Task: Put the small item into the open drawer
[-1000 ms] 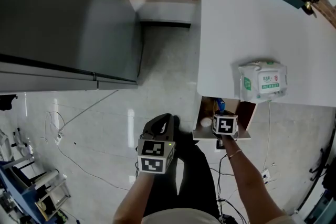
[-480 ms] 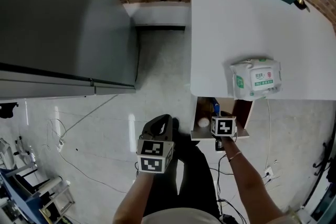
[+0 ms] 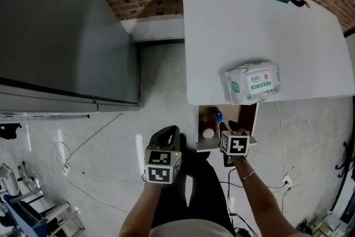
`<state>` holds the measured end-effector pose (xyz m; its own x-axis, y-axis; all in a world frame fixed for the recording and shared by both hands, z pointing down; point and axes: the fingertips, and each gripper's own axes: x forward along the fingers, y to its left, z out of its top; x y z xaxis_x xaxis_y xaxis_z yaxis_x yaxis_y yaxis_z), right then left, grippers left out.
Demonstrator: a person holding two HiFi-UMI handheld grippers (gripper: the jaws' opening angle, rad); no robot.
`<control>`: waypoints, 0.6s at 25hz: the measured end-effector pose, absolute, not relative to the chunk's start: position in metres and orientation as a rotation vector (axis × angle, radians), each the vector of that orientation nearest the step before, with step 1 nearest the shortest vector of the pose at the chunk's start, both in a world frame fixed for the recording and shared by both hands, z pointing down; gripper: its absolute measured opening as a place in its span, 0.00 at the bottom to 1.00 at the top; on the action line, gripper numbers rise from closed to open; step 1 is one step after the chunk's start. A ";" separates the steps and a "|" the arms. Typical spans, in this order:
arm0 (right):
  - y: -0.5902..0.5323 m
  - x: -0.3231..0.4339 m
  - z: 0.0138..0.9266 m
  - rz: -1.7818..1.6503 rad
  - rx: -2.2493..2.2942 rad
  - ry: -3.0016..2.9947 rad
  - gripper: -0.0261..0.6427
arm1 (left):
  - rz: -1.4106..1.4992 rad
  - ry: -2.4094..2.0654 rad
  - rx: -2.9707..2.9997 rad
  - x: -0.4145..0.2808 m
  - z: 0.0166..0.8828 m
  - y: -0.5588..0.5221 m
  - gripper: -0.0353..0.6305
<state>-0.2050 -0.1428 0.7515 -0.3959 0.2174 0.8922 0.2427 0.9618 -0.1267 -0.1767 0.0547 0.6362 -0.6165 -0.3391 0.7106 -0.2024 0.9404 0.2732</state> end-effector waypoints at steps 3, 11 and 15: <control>-0.146 -0.204 0.719 0.024 -0.338 -2.059 0.24 | -0.198 -2.262 0.400 -0.177 0.625 0.045 0.09; -0.168 -0.189 0.629 0.136 -0.366 -2.213 0.19 | -0.181 -2.308 0.424 -0.174 0.589 0.016 0.09; -0.184 -0.183 0.579 0.249 -0.348 -2.278 0.15 | -0.174 -2.325 0.423 -0.167 0.568 0.007 0.09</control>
<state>-0.1831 -0.1841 0.5793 -0.6418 0.3266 0.6938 0.1690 0.9428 -0.2875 -0.1672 0.0069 0.5679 -0.6615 -0.3521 0.6621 -0.2499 0.9360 0.2481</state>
